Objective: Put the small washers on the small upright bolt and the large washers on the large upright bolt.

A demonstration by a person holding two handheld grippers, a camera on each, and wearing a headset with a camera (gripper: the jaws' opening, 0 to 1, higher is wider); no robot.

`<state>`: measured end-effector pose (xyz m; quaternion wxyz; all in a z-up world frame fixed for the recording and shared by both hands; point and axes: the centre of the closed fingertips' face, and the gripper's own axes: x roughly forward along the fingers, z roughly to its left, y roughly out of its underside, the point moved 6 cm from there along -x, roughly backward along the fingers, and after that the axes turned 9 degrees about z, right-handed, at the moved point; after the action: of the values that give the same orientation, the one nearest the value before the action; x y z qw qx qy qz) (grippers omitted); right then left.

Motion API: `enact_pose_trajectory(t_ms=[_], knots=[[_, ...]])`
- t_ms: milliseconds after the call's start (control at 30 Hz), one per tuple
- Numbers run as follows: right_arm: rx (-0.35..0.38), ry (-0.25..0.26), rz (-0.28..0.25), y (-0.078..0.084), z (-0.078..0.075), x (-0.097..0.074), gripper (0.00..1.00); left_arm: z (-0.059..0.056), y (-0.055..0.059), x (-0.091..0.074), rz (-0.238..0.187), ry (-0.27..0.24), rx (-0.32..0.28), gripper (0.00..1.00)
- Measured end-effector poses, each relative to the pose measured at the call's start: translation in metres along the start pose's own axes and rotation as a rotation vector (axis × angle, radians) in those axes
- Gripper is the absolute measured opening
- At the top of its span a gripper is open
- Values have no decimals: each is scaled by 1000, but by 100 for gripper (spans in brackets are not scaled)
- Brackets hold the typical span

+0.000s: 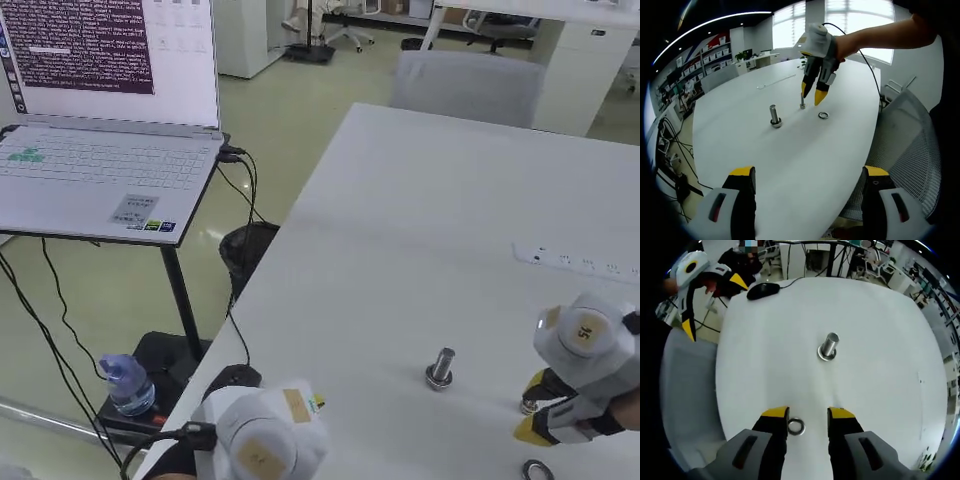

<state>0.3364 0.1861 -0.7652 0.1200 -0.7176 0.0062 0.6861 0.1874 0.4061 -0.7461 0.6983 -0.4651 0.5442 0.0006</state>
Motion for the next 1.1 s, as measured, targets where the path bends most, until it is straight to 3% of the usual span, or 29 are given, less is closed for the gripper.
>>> enact_pose_trajectory(t_ms=[367, 1100], knots=[[53, -10, 33, 33, 11, 9, 32, -5, -2, 2, 4, 1, 2, 87], [101, -12, 61, 39, 18, 40, 32, -4, -3, 0, 2, 6, -4, 86]])
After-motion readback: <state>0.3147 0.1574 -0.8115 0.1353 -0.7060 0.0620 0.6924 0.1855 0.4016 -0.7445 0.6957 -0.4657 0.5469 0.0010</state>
